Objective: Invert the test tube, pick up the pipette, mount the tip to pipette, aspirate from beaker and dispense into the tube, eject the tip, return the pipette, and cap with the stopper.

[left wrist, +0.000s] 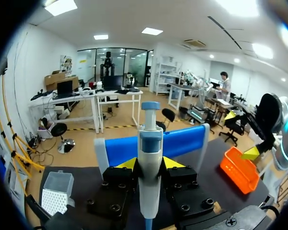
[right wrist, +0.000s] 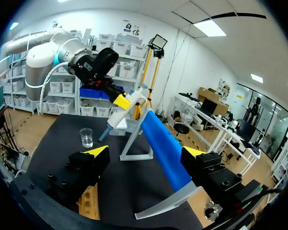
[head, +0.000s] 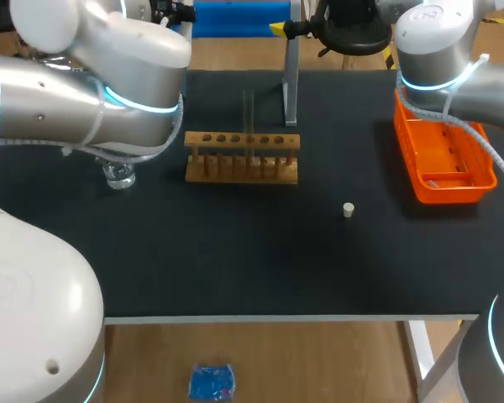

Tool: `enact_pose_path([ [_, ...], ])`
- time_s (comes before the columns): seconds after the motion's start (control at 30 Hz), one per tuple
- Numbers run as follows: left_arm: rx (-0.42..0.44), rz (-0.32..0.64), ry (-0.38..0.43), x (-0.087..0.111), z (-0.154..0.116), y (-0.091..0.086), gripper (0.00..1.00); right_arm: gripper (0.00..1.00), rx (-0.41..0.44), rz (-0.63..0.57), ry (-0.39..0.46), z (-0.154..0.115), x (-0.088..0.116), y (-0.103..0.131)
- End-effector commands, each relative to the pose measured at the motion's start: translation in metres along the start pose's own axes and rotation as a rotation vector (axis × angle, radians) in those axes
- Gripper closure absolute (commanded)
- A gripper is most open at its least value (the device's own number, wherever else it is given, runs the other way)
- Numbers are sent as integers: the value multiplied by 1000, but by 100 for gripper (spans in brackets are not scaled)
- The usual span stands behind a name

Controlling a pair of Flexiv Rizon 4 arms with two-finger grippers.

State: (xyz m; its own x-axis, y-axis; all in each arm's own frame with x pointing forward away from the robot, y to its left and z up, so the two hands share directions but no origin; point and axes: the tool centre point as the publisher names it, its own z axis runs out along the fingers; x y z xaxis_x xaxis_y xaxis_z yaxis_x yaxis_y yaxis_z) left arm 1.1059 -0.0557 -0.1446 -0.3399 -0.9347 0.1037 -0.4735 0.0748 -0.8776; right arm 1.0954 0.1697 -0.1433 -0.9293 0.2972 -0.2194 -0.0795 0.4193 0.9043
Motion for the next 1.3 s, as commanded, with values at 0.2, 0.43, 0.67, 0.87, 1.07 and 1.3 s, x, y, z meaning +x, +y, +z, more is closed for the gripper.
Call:
enact_pose_path([
  [0.2, -1, -9, -80, -5, 22, -3, 100, 0, 2, 0, 2, -1, 0, 1],
  [0.43, -12, -18, -100, -14, 30, -2, 100, 0, 2, 0, 2, -1, 0, 1],
  [0.67, -24, -23, -120, -19, 38, -4, 100, 0, 2, 0, 2, -1, 0, 1],
  [0.87, -43, -27, -143, -22, 46, -4, 100, 0, 2, 0, 2, -1, 0, 1],
  [1.07, -58, -30, -161, -23, 52, -3, 100, 0, 2, 0, 2, -1, 0, 1],
  [1.3, -63, -27, -186, -24, 54, -2, 100, 0, 2, 0, 2, -1, 0, 1],
])
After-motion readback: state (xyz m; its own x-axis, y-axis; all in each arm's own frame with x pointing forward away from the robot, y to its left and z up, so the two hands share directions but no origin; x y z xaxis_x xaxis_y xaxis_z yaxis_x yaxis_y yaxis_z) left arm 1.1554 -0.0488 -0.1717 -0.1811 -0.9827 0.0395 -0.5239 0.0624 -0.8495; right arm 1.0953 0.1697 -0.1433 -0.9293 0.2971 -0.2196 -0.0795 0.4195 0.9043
